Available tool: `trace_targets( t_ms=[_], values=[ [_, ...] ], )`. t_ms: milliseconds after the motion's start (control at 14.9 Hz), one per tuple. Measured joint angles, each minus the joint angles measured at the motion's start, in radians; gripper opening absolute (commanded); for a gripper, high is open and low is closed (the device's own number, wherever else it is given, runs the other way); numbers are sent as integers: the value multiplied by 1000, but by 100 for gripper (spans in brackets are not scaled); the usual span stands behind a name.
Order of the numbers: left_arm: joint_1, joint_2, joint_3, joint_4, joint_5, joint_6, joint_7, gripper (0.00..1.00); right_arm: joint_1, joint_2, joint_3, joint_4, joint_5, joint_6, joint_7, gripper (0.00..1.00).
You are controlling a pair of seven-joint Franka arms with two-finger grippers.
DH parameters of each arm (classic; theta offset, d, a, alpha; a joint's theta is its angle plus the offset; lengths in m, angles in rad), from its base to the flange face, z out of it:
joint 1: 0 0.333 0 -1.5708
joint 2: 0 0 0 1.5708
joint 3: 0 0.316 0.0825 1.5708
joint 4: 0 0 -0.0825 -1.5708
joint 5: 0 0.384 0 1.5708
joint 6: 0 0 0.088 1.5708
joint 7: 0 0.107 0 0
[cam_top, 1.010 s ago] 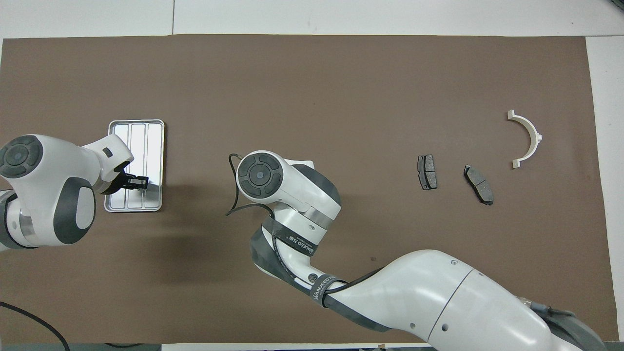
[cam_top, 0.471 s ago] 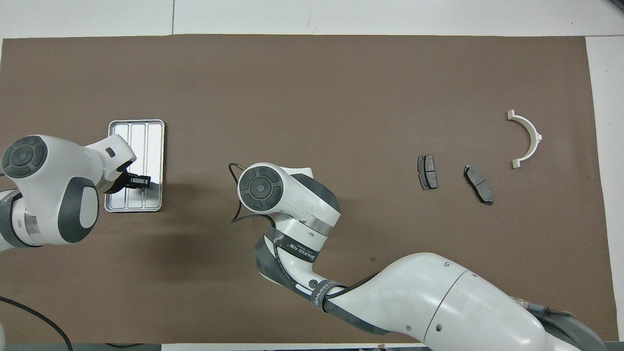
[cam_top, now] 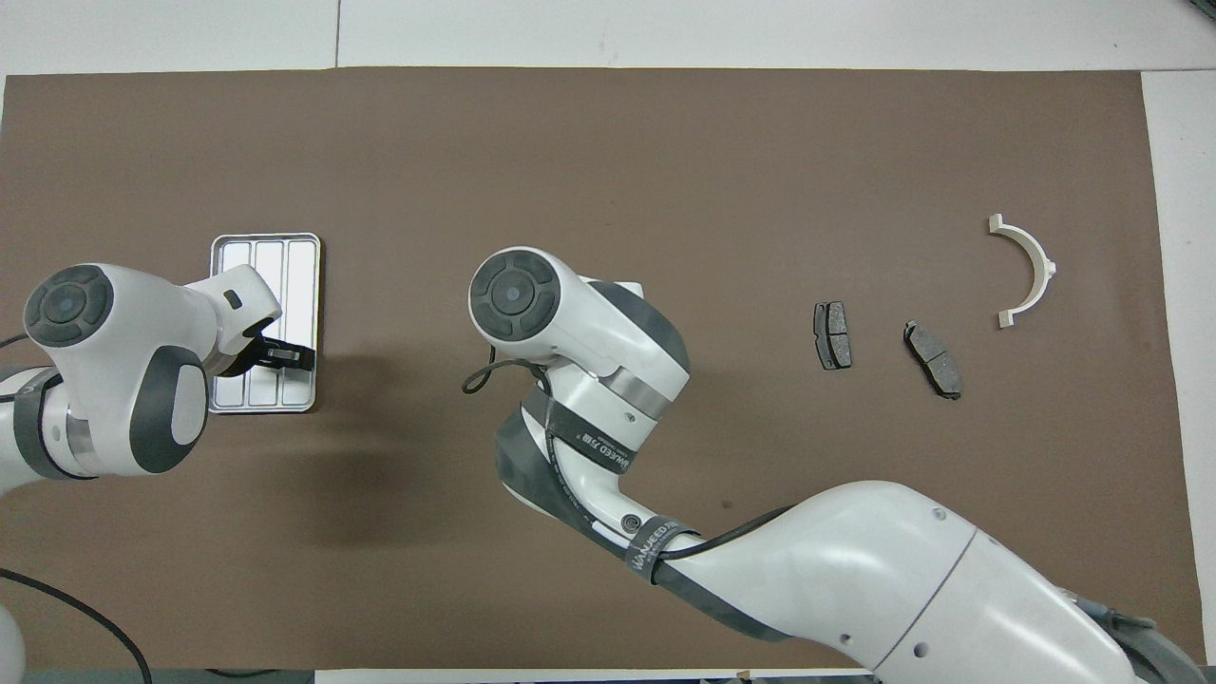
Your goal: Pick bearing gear from pile to tray
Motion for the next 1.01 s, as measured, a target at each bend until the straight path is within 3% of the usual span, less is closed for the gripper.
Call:
trace_targets(
  t_ms=[135,337,741,1010],
  values=[
    [0,-1,0,31,-1,-46,3,100,-51,-32,0,61,58,-78,-104,100],
    [-45,-4,-1,184,-8,-198,-89,100,-155,-105,1,84,114,-144,-333,100],
    [-384,20,-6,283,80,-222,-687,100,-355,-152,0,83,125,-181,-927,100],
    [-522,125,-5,338,111,-208,-890,100,-497,-152,-1,77,125,-182,-1288,100]
  ],
)
